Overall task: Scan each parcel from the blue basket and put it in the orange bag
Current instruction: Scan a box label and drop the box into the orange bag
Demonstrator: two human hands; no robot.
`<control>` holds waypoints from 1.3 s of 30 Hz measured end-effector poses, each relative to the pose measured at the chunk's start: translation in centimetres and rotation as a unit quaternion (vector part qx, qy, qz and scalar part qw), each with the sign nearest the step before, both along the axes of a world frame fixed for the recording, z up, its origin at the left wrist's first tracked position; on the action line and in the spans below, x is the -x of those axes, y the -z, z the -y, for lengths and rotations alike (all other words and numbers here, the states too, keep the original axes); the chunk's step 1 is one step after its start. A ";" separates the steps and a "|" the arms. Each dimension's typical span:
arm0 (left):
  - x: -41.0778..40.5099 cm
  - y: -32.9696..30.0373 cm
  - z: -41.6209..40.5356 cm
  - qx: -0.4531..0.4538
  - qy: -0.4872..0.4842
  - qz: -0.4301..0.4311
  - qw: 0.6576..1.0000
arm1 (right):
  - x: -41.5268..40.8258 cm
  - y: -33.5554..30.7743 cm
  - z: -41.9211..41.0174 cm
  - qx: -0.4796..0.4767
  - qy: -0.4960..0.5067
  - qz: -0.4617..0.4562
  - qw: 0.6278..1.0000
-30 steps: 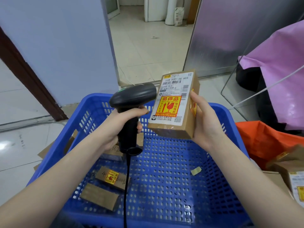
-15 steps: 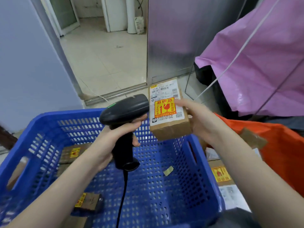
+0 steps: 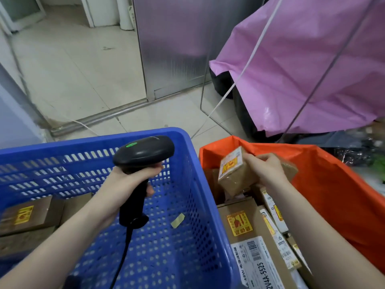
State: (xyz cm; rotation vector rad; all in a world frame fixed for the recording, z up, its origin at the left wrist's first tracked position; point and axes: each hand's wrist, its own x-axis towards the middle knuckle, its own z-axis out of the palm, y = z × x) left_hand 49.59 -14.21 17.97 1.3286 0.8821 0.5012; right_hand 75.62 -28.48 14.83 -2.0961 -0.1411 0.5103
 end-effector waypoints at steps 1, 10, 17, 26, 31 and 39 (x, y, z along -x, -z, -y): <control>0.2 0.3 -0.3 0.001 -0.001 -0.005 1.000 | -0.1 0.6 -0.2 0.008 -0.001 -0.009 1.000; 2.4 0.8 -2.3 -0.007 -0.039 -0.015 0.999 | 0.7 -0.2 -1.4 0.022 -0.047 0.046 0.998; 7.7 -2.3 -4.2 -0.035 -0.062 -0.002 0.997 | 6.7 -5.8 -5.6 -0.031 -0.147 0.099 0.984; 19.0 -5.5 -5.8 -0.075 -0.129 -0.033 0.988 | 18.7 -10.0 -12.5 -0.088 -0.313 0.136 0.936; 24.9 -6.1 -6.6 -0.077 -0.184 -0.048 0.979 | 24.4 -10.6 -14.8 -0.085 -0.377 0.145 0.911; 32.6 -4.9 -8.4 -0.090 -0.197 -0.101 0.971 | 32.5 -8.1 -18.3 -0.053 -0.470 0.131 0.871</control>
